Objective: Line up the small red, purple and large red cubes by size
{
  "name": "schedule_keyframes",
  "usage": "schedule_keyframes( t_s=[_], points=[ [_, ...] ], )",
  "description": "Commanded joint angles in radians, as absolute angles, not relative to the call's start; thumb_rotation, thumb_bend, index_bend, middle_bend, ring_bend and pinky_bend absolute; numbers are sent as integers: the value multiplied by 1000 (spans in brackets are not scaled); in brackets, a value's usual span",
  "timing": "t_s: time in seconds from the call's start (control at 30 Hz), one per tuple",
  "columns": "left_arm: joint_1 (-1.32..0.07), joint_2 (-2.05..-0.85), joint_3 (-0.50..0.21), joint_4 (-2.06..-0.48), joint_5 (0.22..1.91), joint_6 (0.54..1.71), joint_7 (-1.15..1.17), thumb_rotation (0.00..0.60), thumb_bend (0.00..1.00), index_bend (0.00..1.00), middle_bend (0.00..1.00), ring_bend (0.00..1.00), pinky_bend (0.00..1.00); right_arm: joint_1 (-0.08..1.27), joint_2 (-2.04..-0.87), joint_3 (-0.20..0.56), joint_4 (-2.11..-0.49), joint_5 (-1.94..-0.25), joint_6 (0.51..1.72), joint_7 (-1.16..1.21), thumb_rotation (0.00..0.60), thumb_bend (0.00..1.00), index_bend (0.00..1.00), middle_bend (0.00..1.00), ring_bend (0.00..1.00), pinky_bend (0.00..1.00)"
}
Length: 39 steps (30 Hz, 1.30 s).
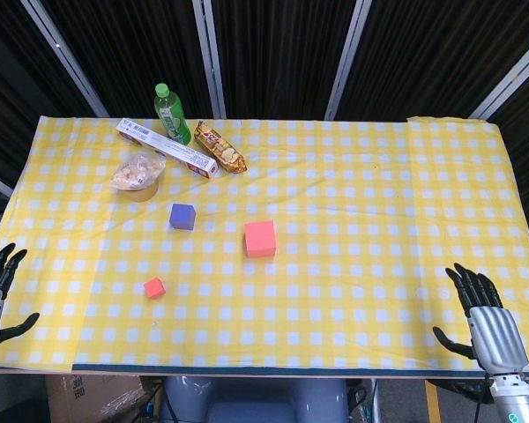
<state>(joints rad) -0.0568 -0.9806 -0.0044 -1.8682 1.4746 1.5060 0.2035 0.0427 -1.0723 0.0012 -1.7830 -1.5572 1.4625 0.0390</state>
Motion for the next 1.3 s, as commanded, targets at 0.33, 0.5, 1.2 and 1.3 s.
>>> schedule_keyframes(
  t_s=[0.33, 0.5, 1.2, 1.3],
  points=[
    [-83, -973, -20, -1887, 1447, 1460, 230, 600, 216, 0, 0, 0, 0, 35, -1068, -3, -1786, -1561, 1472, 55, 600, 308, 0, 0, 0, 0],
    [-159, -966, -79, -1904, 1371, 1378, 287, 600, 216, 0, 0, 0, 0, 34, -1064, -1, -1787, -1557, 1472, 72, 600, 307, 0, 0, 0, 0],
    [-734, -1296, -284, -1530, 830, 841, 652, 600, 217, 115, 0, 0, 29, 48, -1040, 8, -1803, -1514, 1429, 158, 600, 307, 0, 0, 0, 0],
    [-795, -1354, -278, -1451, 799, 795, 665, 600, 216, 152, 0, 0, 29, 50, -1035, 9, -1807, -1511, 1424, 171, 600, 307, 0, 0, 0, 0]
  ],
)
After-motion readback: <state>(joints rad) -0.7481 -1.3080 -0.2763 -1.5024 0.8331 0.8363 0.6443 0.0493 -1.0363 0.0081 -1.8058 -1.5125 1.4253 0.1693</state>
